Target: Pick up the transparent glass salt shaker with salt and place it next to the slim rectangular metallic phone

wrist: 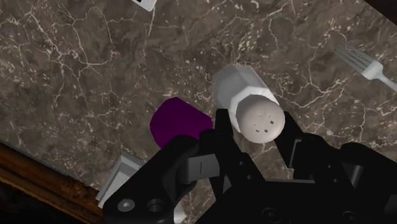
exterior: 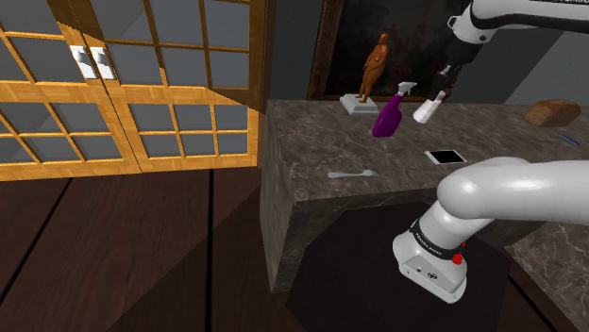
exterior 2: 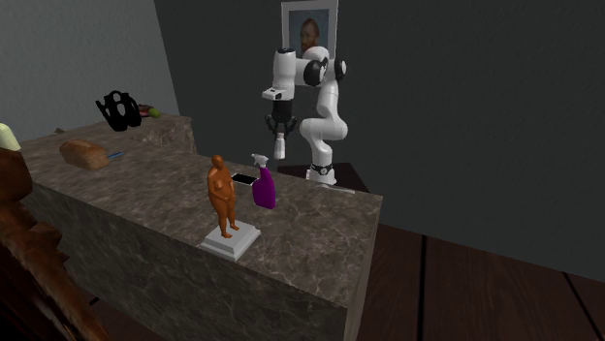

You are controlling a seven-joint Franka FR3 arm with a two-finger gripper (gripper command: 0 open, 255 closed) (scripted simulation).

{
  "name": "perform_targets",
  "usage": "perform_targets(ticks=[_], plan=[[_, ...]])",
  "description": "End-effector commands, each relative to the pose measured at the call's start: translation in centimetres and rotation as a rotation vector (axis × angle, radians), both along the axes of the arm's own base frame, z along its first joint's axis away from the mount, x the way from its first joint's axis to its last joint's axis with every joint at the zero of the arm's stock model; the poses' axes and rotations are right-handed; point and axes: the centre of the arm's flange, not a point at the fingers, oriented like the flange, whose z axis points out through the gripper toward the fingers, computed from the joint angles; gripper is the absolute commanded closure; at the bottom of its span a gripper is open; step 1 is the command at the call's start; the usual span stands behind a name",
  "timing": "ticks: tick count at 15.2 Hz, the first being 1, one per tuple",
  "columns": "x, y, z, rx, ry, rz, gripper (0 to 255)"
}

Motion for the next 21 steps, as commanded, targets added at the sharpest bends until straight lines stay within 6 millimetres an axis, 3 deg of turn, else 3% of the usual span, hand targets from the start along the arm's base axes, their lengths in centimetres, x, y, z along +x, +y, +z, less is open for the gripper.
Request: perform_targets(ticks=[1, 10, 21], plan=[[-2.6, 0.1, -0.1, 0.000, 0.001, 0.001, 255], [-15.1, -0.9, 0.0, 0.000, 0.001, 0.001, 255], [-15.1, -0.9, -5.8, 0.000, 0.001, 0.001, 255]])
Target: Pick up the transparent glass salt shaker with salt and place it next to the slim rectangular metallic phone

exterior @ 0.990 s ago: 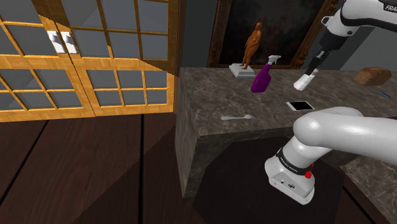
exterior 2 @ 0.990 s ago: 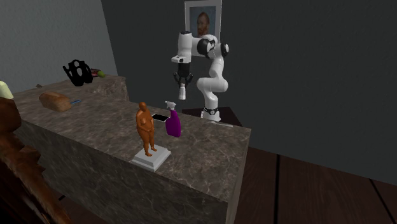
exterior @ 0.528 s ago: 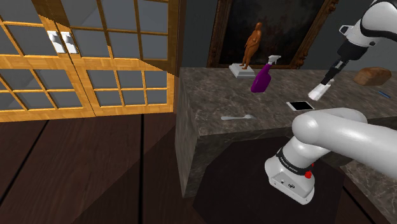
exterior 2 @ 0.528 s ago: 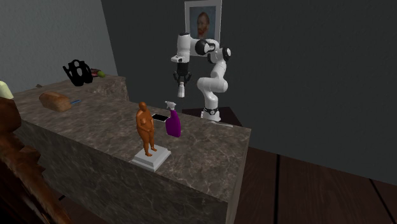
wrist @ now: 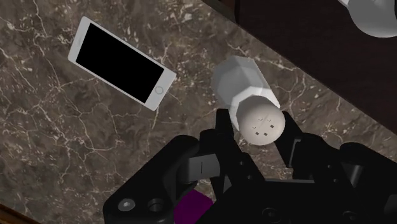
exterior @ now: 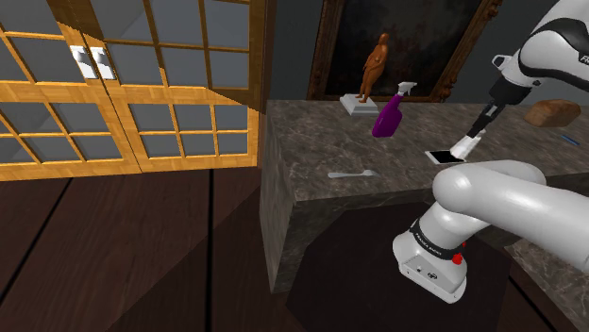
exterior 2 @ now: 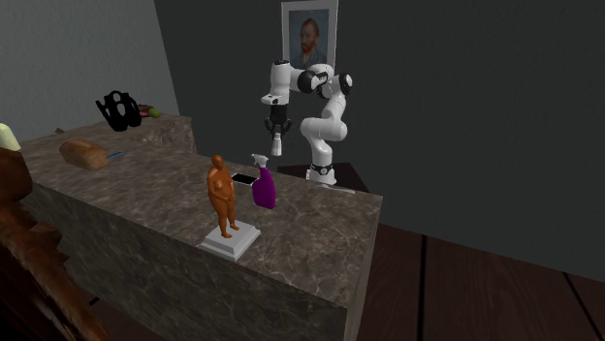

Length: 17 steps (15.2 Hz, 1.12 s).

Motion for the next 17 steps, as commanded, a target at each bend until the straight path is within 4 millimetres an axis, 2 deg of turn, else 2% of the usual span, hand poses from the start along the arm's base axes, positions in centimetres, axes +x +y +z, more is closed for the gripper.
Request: perform_targets(ticks=[1, 17], plan=[[-0.1, 0.0, -1.1, 0.000, 0.000, 0.000, 255], [-0.1, 0.0, -9.5, 0.000, 0.000, 0.000, 255]])
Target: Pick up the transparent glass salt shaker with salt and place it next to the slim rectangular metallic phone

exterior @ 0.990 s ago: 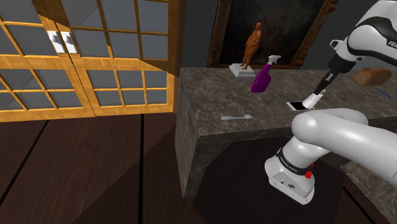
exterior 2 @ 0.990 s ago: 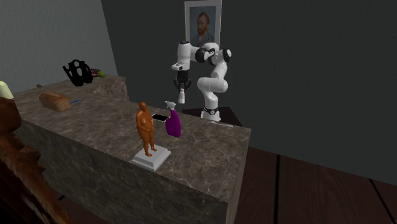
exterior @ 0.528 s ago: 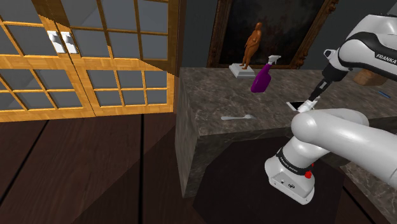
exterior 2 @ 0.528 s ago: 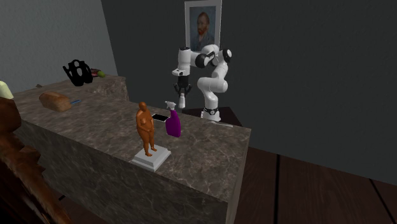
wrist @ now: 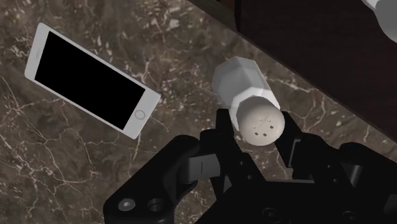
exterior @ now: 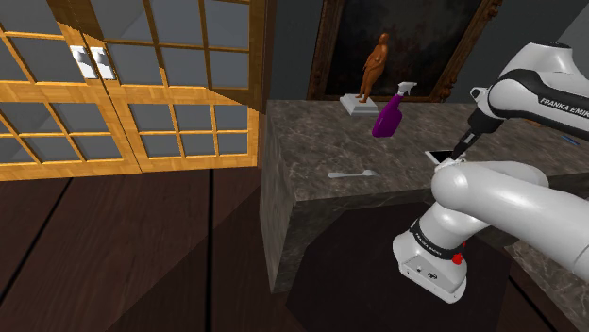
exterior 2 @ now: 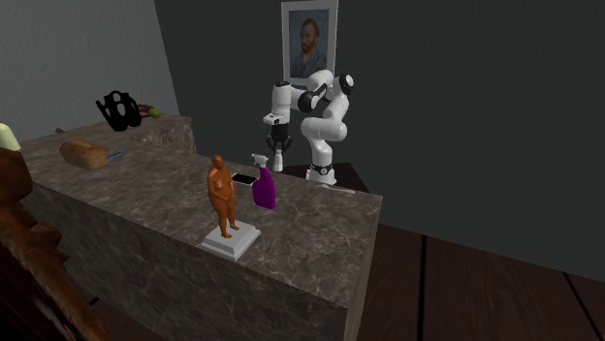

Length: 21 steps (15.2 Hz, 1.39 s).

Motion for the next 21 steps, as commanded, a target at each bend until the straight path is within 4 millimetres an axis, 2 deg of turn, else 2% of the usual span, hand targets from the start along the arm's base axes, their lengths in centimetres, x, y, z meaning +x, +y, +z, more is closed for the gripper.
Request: perform_targets(ticks=[1, 4, 12, 13, 18, 21], plan=[[-0.1, -0.1, -1.1, -0.001, 0.000, 0.000, 255], [-0.1, -0.1, -2.8, -0.001, 0.000, 0.000, 255], [-0.1, -0.1, -2.8, -0.001, 0.000, 0.000, 255], [-0.1, -0.1, -2.8, -0.001, 0.000, 0.000, 0], [-0.1, -0.1, -2.8, -0.001, 0.000, 0.000, 0], [-0.1, 0.3, 1.1, -0.001, 0.000, 0.000, 0]])
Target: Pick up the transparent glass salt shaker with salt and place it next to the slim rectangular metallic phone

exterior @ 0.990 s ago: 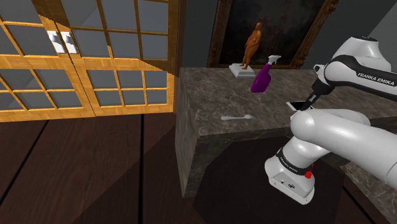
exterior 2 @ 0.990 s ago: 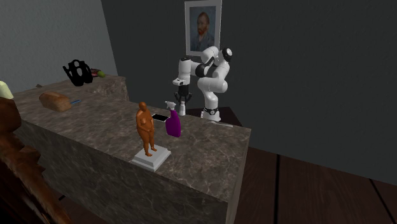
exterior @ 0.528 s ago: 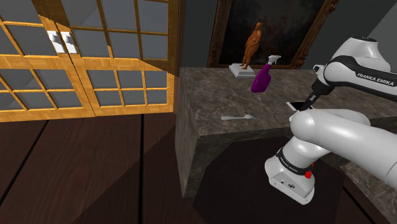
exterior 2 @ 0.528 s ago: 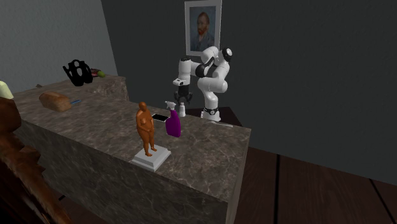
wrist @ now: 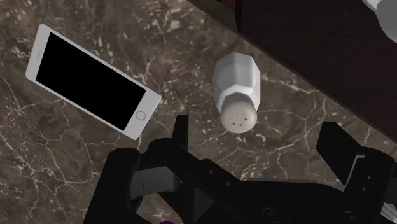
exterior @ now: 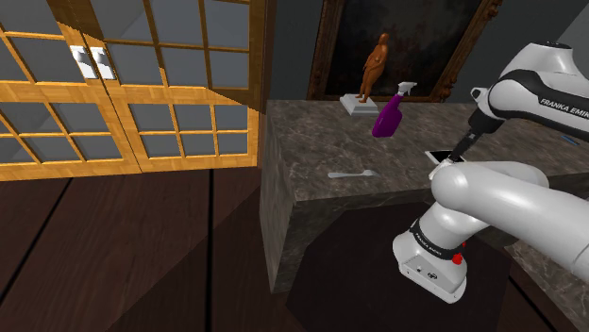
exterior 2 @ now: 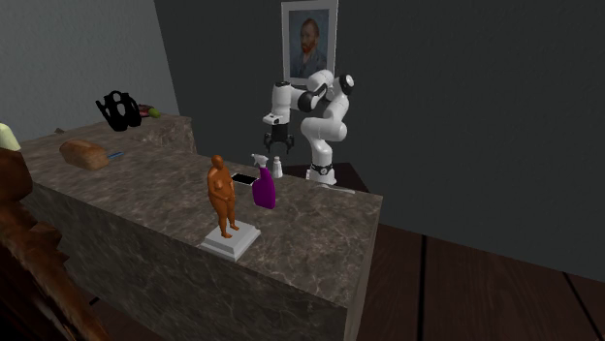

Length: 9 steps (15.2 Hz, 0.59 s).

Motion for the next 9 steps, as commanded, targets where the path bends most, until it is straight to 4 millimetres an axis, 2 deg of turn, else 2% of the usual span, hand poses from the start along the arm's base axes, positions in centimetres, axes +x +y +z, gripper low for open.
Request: perform_targets(ticks=[1, 9], plan=[[-0.04, 0.43, 2.19, 0.002, 0.000, 0.000, 0], [-0.04, 0.43, 2.19, 0.002, 0.000, 0.000, 0]])
